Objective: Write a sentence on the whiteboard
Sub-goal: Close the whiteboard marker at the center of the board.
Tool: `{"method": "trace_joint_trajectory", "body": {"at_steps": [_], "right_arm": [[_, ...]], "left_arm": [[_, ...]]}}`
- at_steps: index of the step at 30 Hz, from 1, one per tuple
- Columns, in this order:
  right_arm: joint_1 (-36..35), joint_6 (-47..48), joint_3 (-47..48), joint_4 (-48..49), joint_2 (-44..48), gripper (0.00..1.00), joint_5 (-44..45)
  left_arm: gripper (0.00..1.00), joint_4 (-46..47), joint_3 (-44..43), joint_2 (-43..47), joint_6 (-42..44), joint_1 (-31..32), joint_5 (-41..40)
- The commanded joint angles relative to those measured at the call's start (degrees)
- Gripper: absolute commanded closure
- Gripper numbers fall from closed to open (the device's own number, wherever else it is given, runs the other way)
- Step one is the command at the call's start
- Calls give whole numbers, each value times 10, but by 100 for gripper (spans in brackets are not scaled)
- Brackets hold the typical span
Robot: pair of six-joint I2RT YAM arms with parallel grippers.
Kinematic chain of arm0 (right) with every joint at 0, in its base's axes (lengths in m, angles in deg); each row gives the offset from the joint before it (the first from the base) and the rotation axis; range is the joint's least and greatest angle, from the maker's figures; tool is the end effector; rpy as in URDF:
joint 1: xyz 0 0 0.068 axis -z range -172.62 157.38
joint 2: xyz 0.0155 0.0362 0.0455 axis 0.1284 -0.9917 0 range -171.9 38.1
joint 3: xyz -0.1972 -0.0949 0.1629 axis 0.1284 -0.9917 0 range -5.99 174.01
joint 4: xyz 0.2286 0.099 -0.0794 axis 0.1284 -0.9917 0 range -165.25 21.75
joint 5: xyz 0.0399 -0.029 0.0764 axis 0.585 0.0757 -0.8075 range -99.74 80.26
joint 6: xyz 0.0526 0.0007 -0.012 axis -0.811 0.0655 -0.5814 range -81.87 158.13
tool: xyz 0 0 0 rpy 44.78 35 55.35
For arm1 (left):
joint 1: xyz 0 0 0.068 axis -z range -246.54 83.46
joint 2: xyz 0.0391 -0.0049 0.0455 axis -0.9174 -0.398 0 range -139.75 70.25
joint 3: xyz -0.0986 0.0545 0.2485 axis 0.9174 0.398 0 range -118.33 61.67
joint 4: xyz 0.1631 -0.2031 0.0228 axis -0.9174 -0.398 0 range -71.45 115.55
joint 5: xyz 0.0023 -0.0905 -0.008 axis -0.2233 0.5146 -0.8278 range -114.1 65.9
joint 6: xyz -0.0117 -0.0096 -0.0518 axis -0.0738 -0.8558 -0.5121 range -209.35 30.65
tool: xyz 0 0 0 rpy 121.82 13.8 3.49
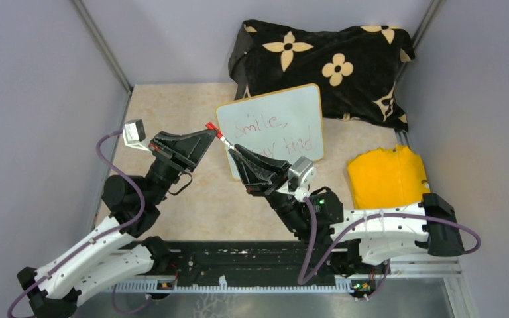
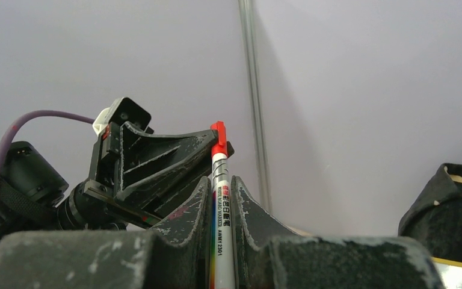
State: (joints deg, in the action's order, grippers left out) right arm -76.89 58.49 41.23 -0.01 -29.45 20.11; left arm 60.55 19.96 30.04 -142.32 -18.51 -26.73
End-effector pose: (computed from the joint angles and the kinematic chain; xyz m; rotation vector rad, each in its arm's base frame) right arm 0.0416 0.2371 0.4065 -0.2723 0.8583 0.8510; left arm 0.1014 -0.1103 0.4155 -0.0934 1.0505 -1.5978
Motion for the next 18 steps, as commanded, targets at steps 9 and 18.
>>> {"method": "trace_joint_trajectory", "body": {"at_steps": [9, 18], "right_arm": [[-4, 5, -2, 23, -1, 100, 17], [-3, 17, 16, 31, -16, 100, 14]], "left_arm": [[100, 1, 12, -10, -9, 2, 39], [100, 28, 3, -79, -50, 1, 162]]}}
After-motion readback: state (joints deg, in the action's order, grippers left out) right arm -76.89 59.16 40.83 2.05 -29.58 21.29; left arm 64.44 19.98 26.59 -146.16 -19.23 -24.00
